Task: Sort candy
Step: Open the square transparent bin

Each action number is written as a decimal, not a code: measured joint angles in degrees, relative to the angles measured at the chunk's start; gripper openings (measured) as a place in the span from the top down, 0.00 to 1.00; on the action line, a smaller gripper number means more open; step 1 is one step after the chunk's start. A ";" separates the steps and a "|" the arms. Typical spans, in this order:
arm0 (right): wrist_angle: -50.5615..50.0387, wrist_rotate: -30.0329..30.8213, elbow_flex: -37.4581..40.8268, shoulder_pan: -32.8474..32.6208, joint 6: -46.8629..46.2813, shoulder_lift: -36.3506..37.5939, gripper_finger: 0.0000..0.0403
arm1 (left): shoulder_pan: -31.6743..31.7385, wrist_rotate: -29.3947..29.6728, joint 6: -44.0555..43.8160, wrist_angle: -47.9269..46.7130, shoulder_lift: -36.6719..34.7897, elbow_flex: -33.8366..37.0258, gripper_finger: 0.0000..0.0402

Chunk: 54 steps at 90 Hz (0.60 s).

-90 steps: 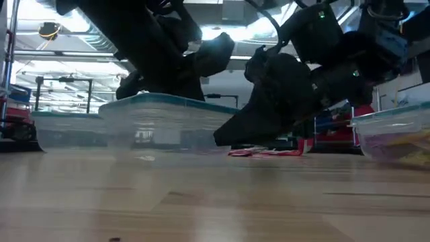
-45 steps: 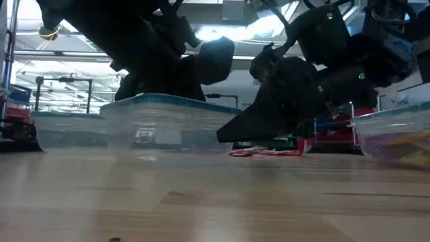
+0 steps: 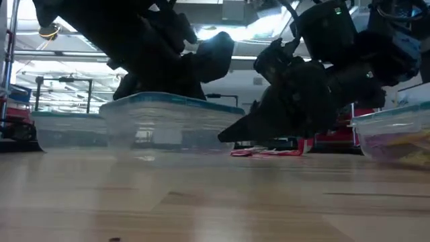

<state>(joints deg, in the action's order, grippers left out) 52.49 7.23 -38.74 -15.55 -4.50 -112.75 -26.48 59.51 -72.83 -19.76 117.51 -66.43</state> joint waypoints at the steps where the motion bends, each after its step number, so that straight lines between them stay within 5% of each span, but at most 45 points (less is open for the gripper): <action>1: 0.00 -0.12 0.00 -0.10 0.17 0.00 0.63 | 0.00 -0.02 0.03 0.04 0.00 0.00 1.00; 54: -0.57 0.67 0.00 -4.13 8.89 0.02 0.63 | -0.39 -0.97 0.34 0.18 0.00 -0.04 1.00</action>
<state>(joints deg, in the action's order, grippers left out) 51.93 7.90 -38.74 -19.68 4.39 -112.73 -26.87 58.54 -72.49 -19.57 117.51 -66.48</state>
